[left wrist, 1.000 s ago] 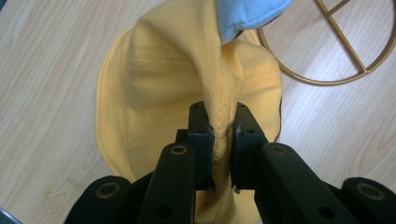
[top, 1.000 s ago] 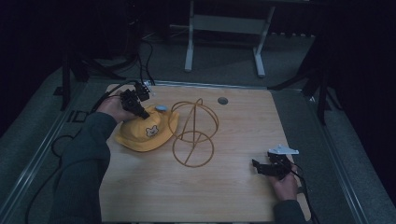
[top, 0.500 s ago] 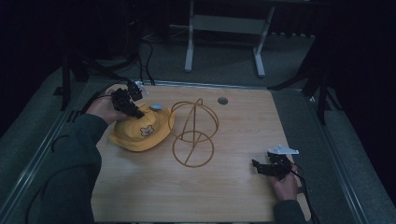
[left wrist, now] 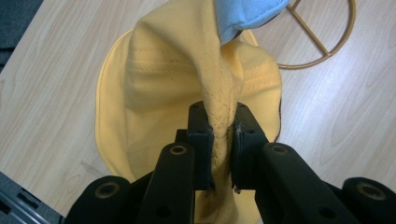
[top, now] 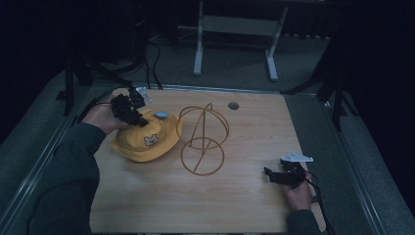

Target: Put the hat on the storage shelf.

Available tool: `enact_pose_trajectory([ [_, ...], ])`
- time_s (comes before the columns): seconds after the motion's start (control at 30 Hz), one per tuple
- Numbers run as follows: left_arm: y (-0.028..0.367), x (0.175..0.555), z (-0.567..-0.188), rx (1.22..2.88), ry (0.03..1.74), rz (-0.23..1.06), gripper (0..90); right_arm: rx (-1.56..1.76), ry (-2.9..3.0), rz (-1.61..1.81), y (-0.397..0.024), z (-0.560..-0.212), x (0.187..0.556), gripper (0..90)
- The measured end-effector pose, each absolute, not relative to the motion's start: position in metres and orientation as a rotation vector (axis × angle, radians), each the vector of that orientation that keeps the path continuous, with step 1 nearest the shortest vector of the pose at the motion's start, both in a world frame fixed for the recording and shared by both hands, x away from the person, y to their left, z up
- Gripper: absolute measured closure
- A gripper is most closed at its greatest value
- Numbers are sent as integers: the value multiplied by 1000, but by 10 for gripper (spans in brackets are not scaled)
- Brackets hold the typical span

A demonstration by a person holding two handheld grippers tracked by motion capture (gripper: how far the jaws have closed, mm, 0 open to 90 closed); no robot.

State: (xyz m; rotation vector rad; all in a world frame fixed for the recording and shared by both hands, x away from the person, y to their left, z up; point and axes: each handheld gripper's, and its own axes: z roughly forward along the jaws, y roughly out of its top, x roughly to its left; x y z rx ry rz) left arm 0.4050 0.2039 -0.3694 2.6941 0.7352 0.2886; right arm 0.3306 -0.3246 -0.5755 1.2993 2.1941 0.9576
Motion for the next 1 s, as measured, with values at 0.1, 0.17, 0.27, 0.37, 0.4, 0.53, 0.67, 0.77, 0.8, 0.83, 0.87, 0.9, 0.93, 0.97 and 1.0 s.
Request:
enact_pose_trajectory([
  [0.1,206,401,-367,2688,729,296,805,1299,2194,958,-325,-576,331,192],
  [0.17,206,399,-365,2687,723,303,806,1299,2194,958,-325,-575,331,192],
  [0.27,207,395,-362,2687,712,304,805,1302,2192,960,-324,-576,331,192],
  [0.37,206,391,-358,2683,693,302,805,1301,2192,960,-324,-576,331,191],
  [0.4,206,389,-356,2681,685,304,805,1302,2192,960,-324,-576,331,192],
  [0.53,206,385,-352,2686,668,312,805,1302,2192,960,-324,-576,331,192],
  [0.67,207,381,-347,2690,660,319,805,1304,2192,960,-324,-575,331,192],
  [0.77,208,379,-346,2697,659,322,805,1304,2191,960,-324,-575,331,192],
  [0.8,208,378,-345,2702,657,322,805,1304,2192,961,-324,-575,331,192],
  [0.83,209,378,-345,2702,659,321,805,1304,2191,960,-324,-575,331,192],
  [0.87,209,377,-345,2703,656,320,805,1304,2191,961,-324,-575,331,192],
  [0.9,209,376,-344,2703,656,320,805,1304,2192,960,-324,-575,331,192],
  [0.93,210,376,-344,2705,656,323,805,1304,2192,960,-324,-575,331,192],
  [0.97,210,375,-343,2706,655,324,805,1304,2192,960,-324,-575,331,192],
  [1.0,211,375,-342,2708,652,326,805,1304,2192,960,-324,-575,331,192],
])
